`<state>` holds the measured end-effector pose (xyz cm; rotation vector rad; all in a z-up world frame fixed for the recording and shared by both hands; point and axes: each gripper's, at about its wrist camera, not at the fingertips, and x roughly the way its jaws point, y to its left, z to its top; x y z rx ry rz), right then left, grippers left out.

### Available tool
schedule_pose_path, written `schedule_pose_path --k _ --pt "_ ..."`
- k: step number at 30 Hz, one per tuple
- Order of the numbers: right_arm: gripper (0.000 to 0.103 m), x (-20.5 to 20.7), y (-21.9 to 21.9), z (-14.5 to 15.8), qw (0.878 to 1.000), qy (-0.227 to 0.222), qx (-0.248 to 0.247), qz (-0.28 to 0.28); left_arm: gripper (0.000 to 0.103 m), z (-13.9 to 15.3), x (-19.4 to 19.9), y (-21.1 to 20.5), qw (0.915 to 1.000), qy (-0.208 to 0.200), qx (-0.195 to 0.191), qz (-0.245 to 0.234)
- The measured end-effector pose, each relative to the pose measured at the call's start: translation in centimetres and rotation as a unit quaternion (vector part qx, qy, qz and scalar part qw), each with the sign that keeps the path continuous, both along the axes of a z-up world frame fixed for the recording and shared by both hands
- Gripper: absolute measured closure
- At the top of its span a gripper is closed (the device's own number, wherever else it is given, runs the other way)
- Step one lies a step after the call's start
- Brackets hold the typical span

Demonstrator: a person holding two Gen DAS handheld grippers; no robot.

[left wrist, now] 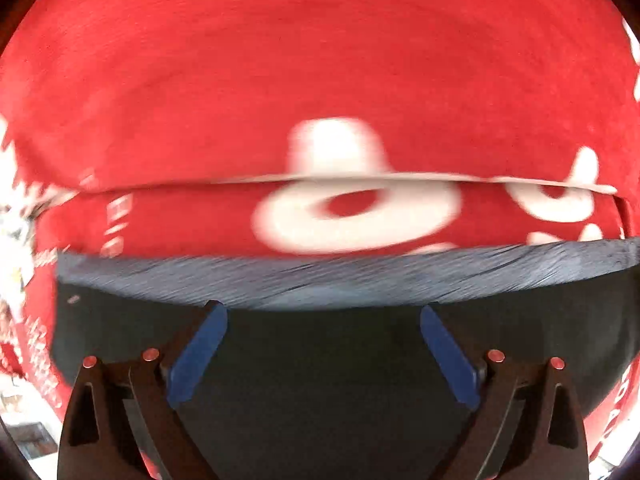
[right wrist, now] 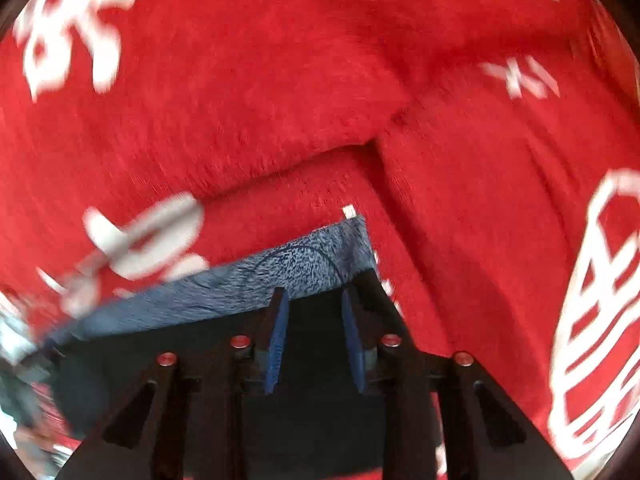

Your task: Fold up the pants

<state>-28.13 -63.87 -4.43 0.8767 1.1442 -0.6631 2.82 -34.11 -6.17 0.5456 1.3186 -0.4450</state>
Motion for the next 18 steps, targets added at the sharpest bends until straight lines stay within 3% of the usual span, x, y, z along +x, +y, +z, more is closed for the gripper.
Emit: schedule_pose_path --k 3,5,6,8,9,11,14,15,16,18 --pt "0.067 -0.9 2.5 1.5 0.993 -0.078 0.087 0.031 0.004 1.0 1.0 6.1 0.9991 -0.003 0.019 0.037" --pt "0.062 -0.9 6.4 1.6 0.976 -0.125 0.172 0.050 0.004 0.8 1.3 9.8 0.9976 0.006 0.027 0.063" --pt "0.059 -1.0 8.3 0.9 0.965 -0.135 0.220 0.050 0.004 0.1 0.8 10.6 0.9965 0.020 0.029 0.076" --pt "0.059 -0.7 11.1 -0.7 0.955 -0.121 0.269 0.038 0.004 -1.6 -0.8 13.2 0.9934 0.049 0.040 0.096" --pt "0.059 -0.6 11.8 -1.4 0.953 -0.117 0.280 0.029 0.003 -2.6 -1.9 14.3 0.9921 0.060 0.048 0.099" --pt "0.059 -0.2 12.4 -3.0 0.946 -0.118 0.303 -0.008 0.000 -2.9 -2.4 15.4 0.9914 0.057 0.018 0.117" --pt "0.059 -0.2 12.4 -4.7 0.930 -0.135 0.336 -0.060 0.000 -3.2 -2.6 16.2 0.9895 0.064 0.010 0.129" --pt "0.065 0.4 11.8 -5.4 0.927 -0.135 0.344 -0.068 0.000 -3.3 -2.7 16.3 0.9902 0.062 0.010 0.125" --pt "0.070 0.0 11.8 -5.2 0.927 -0.130 0.345 -0.070 0.000 -3.2 -3.0 15.9 0.9907 0.060 0.010 0.121" --pt "0.069 0.1 12.0 -4.6 0.932 -0.124 0.338 -0.048 0.000 -3.3 -2.6 15.7 0.9910 0.063 0.009 0.118"
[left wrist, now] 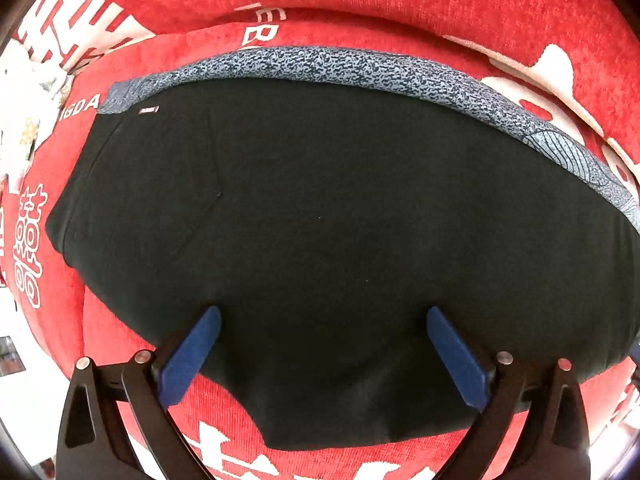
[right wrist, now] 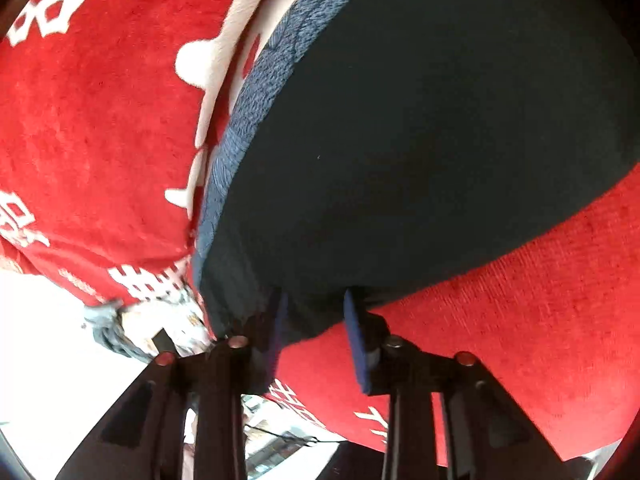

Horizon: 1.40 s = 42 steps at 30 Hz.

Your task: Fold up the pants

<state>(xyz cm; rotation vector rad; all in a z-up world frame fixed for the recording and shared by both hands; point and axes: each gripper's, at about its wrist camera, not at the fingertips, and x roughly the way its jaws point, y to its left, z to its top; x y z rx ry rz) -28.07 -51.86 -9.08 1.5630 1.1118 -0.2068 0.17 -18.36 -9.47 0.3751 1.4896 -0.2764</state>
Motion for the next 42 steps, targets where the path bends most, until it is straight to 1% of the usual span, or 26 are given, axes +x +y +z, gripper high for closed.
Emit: schedule_pose_path --k 1,2,4,5,8,10,13,16,18,19,20,22,23,24,25,27,29,30,32,33,34,36,37,38,40,42 --pt "0.069 -0.6 -0.5 0.6 1.000 -0.006 -0.005 0.014 0.000 0.0 -0.1 0.0 1.0000 0.002 -0.001 -0.001" --pt "0.068 -0.6 0.2 1.3 0.999 -0.014 -0.009 0.033 0.000 0.0 -0.3 0.0 1.0000 -0.002 -0.004 -0.006" --pt "0.052 0.6 1.9 1.6 0.998 -0.023 0.000 0.057 0.000 -0.4 1.3 0.0 0.9998 -0.008 -0.011 -0.012" --pt "0.050 1.5 3.2 1.4 0.997 -0.029 0.014 0.066 0.000 -0.3 1.3 0.2 0.9997 -0.011 -0.015 -0.013" --pt "0.050 4.8 8.0 0.4 0.994 -0.045 0.049 0.092 0.000 -0.3 1.4 0.0 0.9993 -0.004 -0.022 -0.031" --pt "0.050 7.5 11.8 -0.9 0.991 -0.053 0.076 0.101 0.000 0.1 2.7 -0.5 0.9985 0.001 -0.021 -0.051" --pt "0.050 10.3 15.5 -2.1 0.990 -0.056 0.086 0.092 0.000 1.4 4.3 0.5 0.9962 -0.032 -0.025 -0.077" --pt "0.050 11.5 17.5 -2.6 0.994 -0.050 0.084 0.058 0.000 1.0 6.7 3.2 0.9966 -0.027 -0.007 -0.078" --pt "0.050 12.0 18.4 -2.7 0.995 -0.040 0.079 0.056 0.000 0.3 7.8 4.7 0.9973 -0.020 0.001 -0.071" --pt "0.050 12.0 18.7 -2.6 0.995 -0.036 0.074 0.059 0.000 -0.1 8.2 5.8 0.9977 -0.012 0.001 -0.067" --pt "0.050 12.2 18.9 -2.5 0.995 -0.033 0.067 0.060 0.000 -0.3 8.3 6.5 0.9979 -0.005 -0.010 -0.064" --pt "0.050 12.7 19.1 -2.2 0.996 -0.031 0.057 0.062 0.000 -0.4 8.1 7.4 0.9978 -0.003 -0.024 -0.061" --pt "0.051 13.3 19.3 -2.2 0.996 -0.027 0.056 0.065 0.000 -0.5 8.0 7.5 0.9977 -0.006 -0.025 -0.063" --pt "0.070 13.8 19.3 -2.2 0.996 -0.021 0.052 0.070 0.000 -0.5 7.9 7.5 0.9976 -0.010 -0.026 -0.063" --pt "0.095 14.6 19.6 -2.0 0.996 -0.017 0.040 0.079 0.000 -0.4 7.8 7.8 0.9976 -0.013 -0.027 -0.063" --pt "0.095 16.4 20.2 -0.9 0.993 -0.004 -0.009 0.121 0.000 -0.6 7.5 8.2 0.9972 -0.019 -0.036 -0.063" --pt "0.095 16.9 21.0 0.0 0.985 0.011 -0.050 0.164 0.000 -0.9 7.0 9.2 0.9965 -0.024 -0.043 -0.068" --pt "0.095 16.5 21.5 -0.3 0.982 0.025 -0.060 0.179 0.000 -1.0 6.7 9.3 0.9959 -0.028 -0.045 -0.073" --pt "0.095 16.0 21.8 -0.9 0.983 0.035 -0.050 0.171 0.000 -1.0 6.2 9.6 0.9957 -0.029 -0.042 -0.077" --pt "0.094 15.9 21.7 -0.8 0.985 0.037 -0.044 0.164 0.000 -0.9 6.3 9.9 0.9961 -0.025 -0.040 -0.075" --pt "0.089 15.9 21.7 -0.4 0.984 0.040 -0.042 0.166 0.000 -0.7 6.3 10.0 0.9965 -0.020 -0.037 -0.073" --pt "0.086 16.4 21.6 0.7 0.979 0.049 -0.042 0.191 0.000 -0.1 5.8 10.3 0.9965 -0.015 -0.036 -0.073" --pt "0.081 16.8 21.7 1.5 0.975 0.049 -0.044 0.214 0.000 0.3 5.5 10.5 0.9963 -0.018 -0.038 -0.076" --pt "0.077 17.3 21.7 2.6 0.968 0.048 -0.060 0.238 0.000 0.9 5.4 10.4 0.9961 -0.020 -0.038 -0.076" --pt "0.055 19.2 22.0 5.2 0.953 0.028 -0.109 0.281 0.000 1.7 5.7 10.5 0.9963 -0.021 -0.045 -0.070" --pt "0.053 22.2 22.3 7.4 0.937 -0.004 -0.151 0.314 0.000 2.5 6.5 11.5 0.9965 -0.033 -0.055 -0.054"
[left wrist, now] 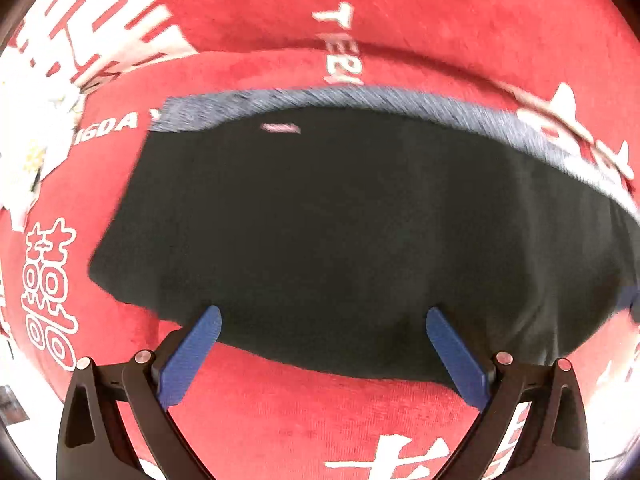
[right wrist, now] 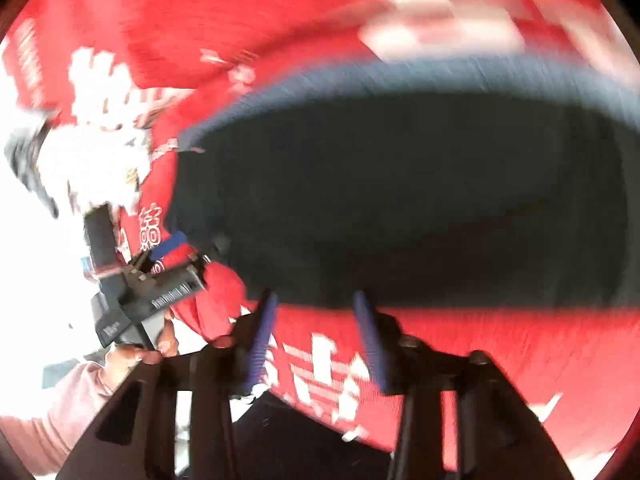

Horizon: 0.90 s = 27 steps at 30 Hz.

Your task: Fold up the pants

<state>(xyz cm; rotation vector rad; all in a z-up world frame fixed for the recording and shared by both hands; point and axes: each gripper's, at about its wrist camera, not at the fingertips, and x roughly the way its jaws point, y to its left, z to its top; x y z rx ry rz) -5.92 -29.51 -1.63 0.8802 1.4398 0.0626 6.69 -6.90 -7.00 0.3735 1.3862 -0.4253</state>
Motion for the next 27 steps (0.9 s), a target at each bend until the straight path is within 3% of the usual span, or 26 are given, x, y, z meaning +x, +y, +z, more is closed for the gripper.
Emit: schedule_pose_path --k 3,7,13,18,22,23,25,27 --pt "0.053 6.2 1.4 0.8 0.997 -0.051 0.004 0.056 0.000 0.5 2.5 2.1 0.9994 -0.015 -0.013 0.030" --pt "0.053 16.1 7.2 -1.2 0.984 -0.080 -0.004 0.161 0.000 -0.1 6.7 5.7 0.9974 -0.054 0.002 0.048" --pt "0.053 27.4 16.4 -5.5 0.958 -0.097 -0.033 0.268 0.000 -3.7 10.0 9.5 0.9972 -0.019 -0.017 0.070" --pt "0.053 32.1 19.9 -8.9 0.937 -0.085 -0.083 0.329 0.000 -4.7 9.9 11.2 0.9950 -0.019 -0.060 0.078" --pt "0.053 33.8 20.4 -10.8 0.935 -0.062 -0.057 0.345 0.000 -4.8 9.8 11.7 0.9937 -0.025 -0.070 0.085" --pt "0.056 33.9 20.5 -11.3 0.934 -0.047 -0.052 0.350 0.000 -4.8 9.7 11.8 0.9934 -0.024 -0.071 0.087" --pt "0.094 34.0 20.9 -12.2 0.931 -0.023 -0.050 0.362 0.000 -4.7 9.5 11.9 0.9929 -0.022 -0.073 0.091" --pt "0.096 33.7 21.1 -11.6 0.929 -0.031 -0.047 0.365 0.000 -4.4 9.5 12.4 0.9926 -0.021 -0.075 0.093"
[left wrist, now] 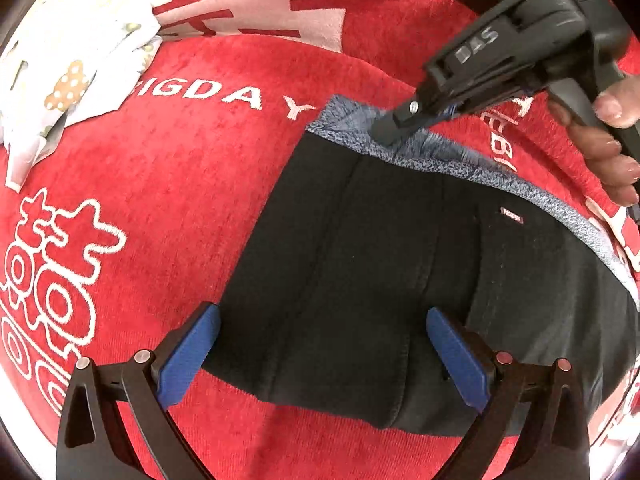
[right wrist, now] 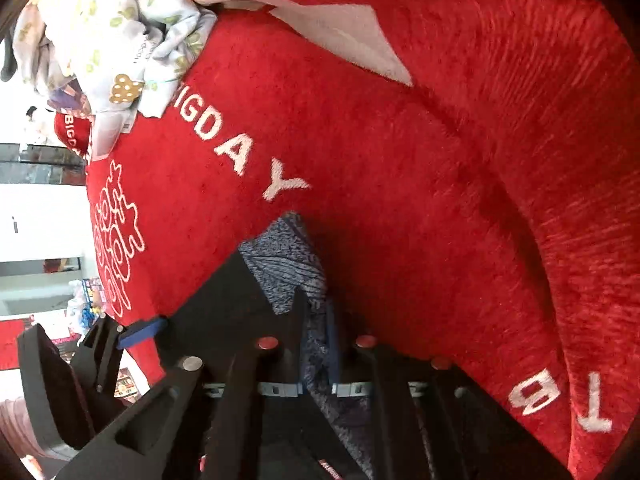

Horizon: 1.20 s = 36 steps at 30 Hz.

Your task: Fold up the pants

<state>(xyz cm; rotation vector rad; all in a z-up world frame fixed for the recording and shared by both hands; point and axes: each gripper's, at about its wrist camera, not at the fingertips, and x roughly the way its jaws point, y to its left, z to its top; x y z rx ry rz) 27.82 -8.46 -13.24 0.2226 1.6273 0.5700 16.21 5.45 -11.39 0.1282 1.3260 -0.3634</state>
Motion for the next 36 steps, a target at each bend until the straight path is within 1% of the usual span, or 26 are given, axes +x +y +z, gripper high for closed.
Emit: schedule_pose_path --k 1,3,5,6,7,8,9,10,12,13,14,16,18,20,22,23,24,25,26,27,28,29,31,32,34,36 --pt "0.097 -0.1 0.2 0.7 1.000 -0.008 0.015 0.005 0.000 0.3 0.0 0.3 1.0000 -0.003 -0.002 0.001" --pt "0.097 0.0 0.6 1.7 0.999 -0.010 0.042 0.016 0.000 0.9 0.3 1.0 0.9999 -0.012 -0.006 0.006" --pt "0.097 0.0 1.2 1.6 0.999 -0.012 0.038 0.025 0.000 1.5 0.3 1.2 0.9997 -0.017 -0.008 0.017" --pt "0.097 0.0 1.3 1.1 0.999 -0.010 0.032 0.026 0.000 1.7 0.5 1.2 0.9995 -0.017 -0.009 0.024" --pt "0.096 -0.2 1.5 0.1 1.000 -0.011 0.007 0.026 0.000 1.8 0.8 1.0 0.9994 -0.015 -0.012 0.028" --pt "0.095 -0.4 1.5 -0.9 0.999 -0.014 -0.025 0.020 0.000 1.7 1.1 0.7 0.9994 -0.013 -0.016 0.029" --pt "0.091 -0.5 1.2 -1.5 0.999 -0.010 -0.031 0.004 0.000 1.6 1.3 0.2 0.9994 -0.013 -0.014 0.029" --pt "0.084 -0.6 0.5 -1.5 0.999 -0.010 -0.030 -0.026 0.000 1.5 1.3 -0.4 0.9995 -0.013 -0.007 0.026" --pt "0.080 -0.8 -0.3 -0.4 0.998 -0.018 -0.033 -0.059 0.000 0.5 1.4 -1.4 0.9996 -0.009 0.018 0.018" --pt "0.080 -1.1 -0.9 0.8 0.997 -0.029 -0.036 -0.068 0.000 -0.3 1.4 -1.6 0.9993 -0.005 0.032 0.015" --pt "0.080 -1.5 -1.4 1.8 0.996 -0.038 -0.038 -0.072 0.000 -0.5 1.4 -1.5 0.9994 -0.003 0.030 0.019" --pt "0.080 -2.9 -2.8 4.1 0.995 -0.052 -0.022 -0.084 0.000 -0.4 1.5 -1.0 0.9993 0.000 0.020 0.032" --pt "0.080 -5.1 -4.5 5.8 0.993 -0.045 0.008 -0.106 0.000 -0.2 1.4 -0.8 0.9992 0.002 0.029 0.029" --pt "0.080 -7.8 -5.9 6.7 0.991 -0.037 0.018 -0.127 0.000 0.3 1.4 -0.8 0.9989 0.001 0.038 0.029" --pt "0.080 -10.2 -7.7 5.8 0.988 -0.023 0.001 -0.152 0.000 1.2 1.4 -1.3 0.9992 -0.004 0.030 0.025" --pt "0.083 -11.2 -8.9 4.6 0.985 -0.009 -0.018 -0.169 0.000 1.5 1.4 -1.8 0.9993 -0.008 0.030 0.020" --pt "0.092 -12.0 -10.3 3.2 0.981 0.002 -0.028 -0.190 0.000 1.9 1.5 -2.5 0.9992 -0.017 0.035 0.013" --pt "0.092 -12.3 -11.5 2.8 0.977 -0.007 -0.014 -0.212 0.000 2.3 1.6 -2.9 0.9990 -0.022 0.037 0.009" --pt "0.090 -12.5 -13.0 2.6 0.971 -0.020 -0.032 -0.235 0.000 2.8 1.6 -3.8 0.9990 -0.027 0.035 0.003" --pt "0.088 -12.5 -14.3 2.5 0.964 -0.025 -0.095 -0.248 0.000 3.1 1.5 -4.3 0.9991 -0.029 0.031 0.000" --pt "0.084 -12.7 -15.4 2.6 0.957 -0.026 -0.121 -0.263 0.000 3.5 1.4 -4.9 0.9991 -0.031 0.027 -0.003" --pt "0.084 -13.3 -17.3 3.0 0.950 -0.019 -0.113 -0.291 0.000 3.9 1.1 -5.8 0.9991 -0.033 0.022 -0.012" --pt "0.082 -15.2 -19.5 4.4 0.946 -0.015 -0.065 -0.319 0.000 4.6 0.2 -7.3 0.9989 -0.034 0.018 -0.025" --pt "0.082 -16.2 -20.0 5.3 0.947 -0.018 -0.063 -0.316 0.000 4.7 -0.4 -8.4 0.9988 -0.029 0.014 -0.037" --pt "0.081 -19.3 -20.5 7.5 0.953 -0.027 -0.080 -0.290 0.000 4.6 -1.4 -10.2 0.9983 -0.017 0.009 -0.054" --pt "0.081 -22.5 -20.7 8.9 0.957 -0.027 -0.094 -0.273 0.000 4.5 -3.4 -12.2 0.9961 -0.006 0.009 -0.087"
